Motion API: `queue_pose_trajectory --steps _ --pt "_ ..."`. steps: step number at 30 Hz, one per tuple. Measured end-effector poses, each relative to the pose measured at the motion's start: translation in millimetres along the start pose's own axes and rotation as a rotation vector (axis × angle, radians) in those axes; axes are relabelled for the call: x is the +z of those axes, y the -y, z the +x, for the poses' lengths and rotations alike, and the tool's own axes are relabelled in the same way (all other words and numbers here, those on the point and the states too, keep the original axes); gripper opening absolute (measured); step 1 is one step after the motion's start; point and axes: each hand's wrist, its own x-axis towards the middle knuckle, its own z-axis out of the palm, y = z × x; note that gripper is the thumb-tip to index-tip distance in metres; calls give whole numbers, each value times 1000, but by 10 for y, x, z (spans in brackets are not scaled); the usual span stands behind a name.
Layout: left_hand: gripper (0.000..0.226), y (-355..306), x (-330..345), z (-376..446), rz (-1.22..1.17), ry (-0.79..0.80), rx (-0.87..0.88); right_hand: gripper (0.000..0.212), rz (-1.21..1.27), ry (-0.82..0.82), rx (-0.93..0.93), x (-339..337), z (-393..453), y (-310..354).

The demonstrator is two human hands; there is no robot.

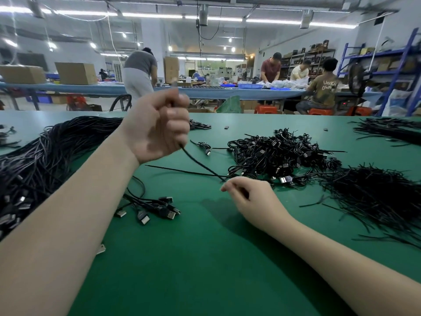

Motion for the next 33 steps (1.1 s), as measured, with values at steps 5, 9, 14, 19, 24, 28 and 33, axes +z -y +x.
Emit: queue_pose_trajectory --steps 5,9,14,19,24,28,33 --pt "49 342 124 124 838 180 -666 23 123 -200 45 -110 83 -4" --pt "44 636 151 321 867 -163 -463 25 168 -290 -36 -107 91 210" --pt "42 371 235 337 351 -383 141 22 293 -74 -180 43 -17 349" --pt "43 -39 225 -7 74 146 63 23 226 41 -32 58 -23 141" --pt "45 278 216 94 886 242 -580 29 139 -242 2 -189 140 181" --pt "42 556 262 299 782 -76 -317 29 123 -264 -76 -202 166 348" --pt "44 413 342 334 230 -264 199 27 310 136 -44 -96 104 361"
